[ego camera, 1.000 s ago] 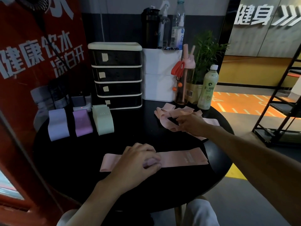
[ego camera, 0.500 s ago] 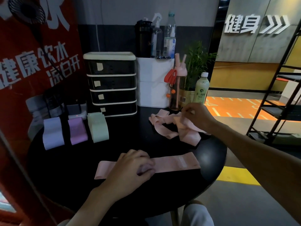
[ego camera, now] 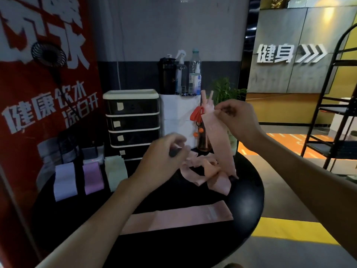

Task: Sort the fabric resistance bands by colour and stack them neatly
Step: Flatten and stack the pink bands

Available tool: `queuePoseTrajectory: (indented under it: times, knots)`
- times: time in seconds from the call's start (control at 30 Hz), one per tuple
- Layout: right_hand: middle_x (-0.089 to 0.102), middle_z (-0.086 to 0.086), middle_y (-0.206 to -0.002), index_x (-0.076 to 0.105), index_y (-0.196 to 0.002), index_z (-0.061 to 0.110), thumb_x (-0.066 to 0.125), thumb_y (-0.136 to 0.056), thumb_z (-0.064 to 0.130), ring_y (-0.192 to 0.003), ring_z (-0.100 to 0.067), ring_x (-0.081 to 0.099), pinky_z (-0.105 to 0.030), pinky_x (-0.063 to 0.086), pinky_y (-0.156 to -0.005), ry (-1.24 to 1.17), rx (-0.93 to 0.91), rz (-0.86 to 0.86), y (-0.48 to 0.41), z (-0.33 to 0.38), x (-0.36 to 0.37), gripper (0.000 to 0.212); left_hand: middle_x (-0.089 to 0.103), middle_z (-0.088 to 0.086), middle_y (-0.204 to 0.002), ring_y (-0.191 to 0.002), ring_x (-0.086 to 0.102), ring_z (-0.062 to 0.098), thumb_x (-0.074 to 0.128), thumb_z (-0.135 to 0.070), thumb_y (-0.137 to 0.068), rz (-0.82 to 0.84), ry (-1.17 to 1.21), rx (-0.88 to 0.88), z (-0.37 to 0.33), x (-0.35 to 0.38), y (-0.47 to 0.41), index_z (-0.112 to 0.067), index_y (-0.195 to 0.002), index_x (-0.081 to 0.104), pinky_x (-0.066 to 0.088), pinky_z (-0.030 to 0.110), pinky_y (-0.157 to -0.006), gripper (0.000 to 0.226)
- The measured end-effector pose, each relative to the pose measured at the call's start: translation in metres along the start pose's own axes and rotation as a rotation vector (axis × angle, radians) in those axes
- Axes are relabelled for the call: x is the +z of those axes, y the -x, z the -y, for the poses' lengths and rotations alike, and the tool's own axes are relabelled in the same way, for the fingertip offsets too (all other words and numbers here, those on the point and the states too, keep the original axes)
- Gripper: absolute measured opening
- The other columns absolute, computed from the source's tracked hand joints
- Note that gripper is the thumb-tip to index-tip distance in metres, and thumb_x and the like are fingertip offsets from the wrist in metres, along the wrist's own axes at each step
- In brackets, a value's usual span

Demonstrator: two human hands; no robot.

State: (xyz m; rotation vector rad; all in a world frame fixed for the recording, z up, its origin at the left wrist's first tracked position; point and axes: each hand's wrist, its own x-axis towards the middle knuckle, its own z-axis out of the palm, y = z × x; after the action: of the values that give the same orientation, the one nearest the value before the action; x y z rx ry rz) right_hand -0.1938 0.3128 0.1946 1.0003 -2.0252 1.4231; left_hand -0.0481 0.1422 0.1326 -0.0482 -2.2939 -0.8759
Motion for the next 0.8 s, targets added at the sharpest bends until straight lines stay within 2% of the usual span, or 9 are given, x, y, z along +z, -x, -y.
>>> queuePoseTrajectory:
  times: [0.07, 0.17, 0.27, 0.37, 0.43, 0.53, 0.63, 0.73, 0.8]
  knots:
    - [0.063, 0.012, -0.082, 0.071, -0.097, 0.010, 0.065, -0.089, 0.005, -0.067, 0.015, 0.055, -0.003, 0.042, -0.064, -0.033, -0.027, -0.011, -0.003, 0.013, 0.000, 0.011, 0.066, -0.014, -0.098, -0.090, 0.061, -0.002, 0.066, -0.035, -0.093, -0.021, 0.067, -0.032, -0.016, -0.008, -0.027, -0.022, -0.116, 0.063, 0.044, 0.010, -0.072, 0.027]
    - [0.066, 0.009, -0.086, 0.071, -0.097, 0.015, 0.066, -0.089, 0.006, -0.075, 0.007, 0.060, -0.009, 0.048, -0.070, -0.076, -0.057, -0.031, -0.005, 0.027, 0.002, 0.013, 0.067, -0.010, -0.102, -0.087, 0.065, 0.004, 0.070, -0.035, -0.091, -0.049, 0.149, -0.039, -0.034, -0.014, -0.057, -0.015, -0.124, 0.060, 0.052, 0.018, -0.078, 0.039]
    - [0.069, 0.003, -0.090, 0.071, -0.098, 0.014, 0.066, -0.089, 0.007, -0.082, -0.007, 0.064, -0.017, 0.055, -0.076, -0.123, -0.053, -0.027, -0.006, 0.038, 0.004, 0.013, 0.071, -0.002, -0.101, -0.089, 0.069, 0.014, 0.072, -0.026, -0.090, -0.050, 0.213, -0.050, -0.044, -0.016, -0.074, -0.011, -0.112, 0.068, 0.057, 0.029, -0.081, 0.027]
    - [0.070, -0.001, -0.093, 0.071, -0.102, 0.011, 0.066, -0.089, 0.007, -0.086, -0.009, 0.064, -0.022, 0.056, -0.080, -0.156, -0.042, -0.028, -0.005, 0.048, 0.007, 0.014, 0.072, -0.005, -0.085, -0.071, 0.066, 0.001, 0.069, -0.017, -0.092, -0.065, 0.259, -0.019, -0.051, -0.019, -0.077, -0.016, -0.091, 0.071, 0.049, 0.015, -0.062, 0.002]
    - [0.071, -0.003, -0.089, 0.067, -0.106, 0.014, 0.065, -0.090, 0.009, -0.085, -0.014, 0.066, -0.030, 0.056, -0.080, -0.206, -0.006, -0.017, -0.004, 0.052, 0.008, 0.017, 0.072, -0.003, -0.079, -0.069, 0.066, 0.005, 0.068, -0.014, -0.093, -0.107, 0.303, -0.017, -0.051, -0.022, -0.076, -0.017, -0.084, 0.070, 0.052, 0.017, -0.062, 0.009]
    - [0.074, -0.004, -0.088, 0.056, -0.121, 0.020, 0.065, -0.091, 0.016, -0.086, -0.025, 0.070, -0.045, 0.058, -0.080, -0.313, 0.128, 0.086, 0.002, 0.052, 0.012, 0.031, 0.074, 0.006, -0.085, -0.077, 0.072, 0.018, 0.067, -0.014, -0.094, -0.175, 0.393, -0.069, -0.051, -0.028, -0.077, -0.016, -0.087, 0.071, 0.058, 0.029, -0.069, 0.008]
    - [0.076, -0.005, -0.090, 0.065, -0.109, 0.019, 0.068, -0.089, 0.019, -0.090, -0.024, 0.071, -0.055, 0.057, -0.080, -0.304, 0.186, 0.155, 0.009, 0.048, 0.021, 0.020, 0.071, 0.001, -0.078, -0.065, 0.065, 0.007, 0.067, -0.015, -0.094, -0.199, 0.396, -0.089, -0.047, -0.033, -0.078, -0.016, -0.086, 0.070, 0.053, 0.023, -0.059, 0.008]
    - [0.073, -0.018, -0.091, 0.068, -0.098, 0.007, 0.066, -0.091, 0.015, -0.085, -0.024, 0.071, -0.049, 0.054, -0.093, -0.345, 0.184, 0.154, 0.012, 0.046, 0.029, 0.012, 0.065, -0.007, -0.067, -0.056, 0.056, 0.002, 0.072, -0.015, -0.090, -0.169, 0.363, -0.076, -0.043, -0.036, -0.078, -0.012, -0.086, 0.071, 0.043, 0.015, -0.053, 0.006]
    - [0.071, -0.022, -0.093, 0.065, -0.104, 0.003, 0.065, -0.092, 0.014, -0.079, -0.021, 0.068, -0.043, 0.056, -0.090, -0.389, 0.190, 0.165, 0.014, 0.045, 0.033, 0.017, 0.062, -0.013, -0.062, -0.059, 0.057, 0.004, 0.073, -0.014, -0.089, -0.170, 0.356, -0.082, -0.040, -0.039, -0.077, -0.008, -0.086, 0.073, 0.043, 0.017, -0.053, 0.007]
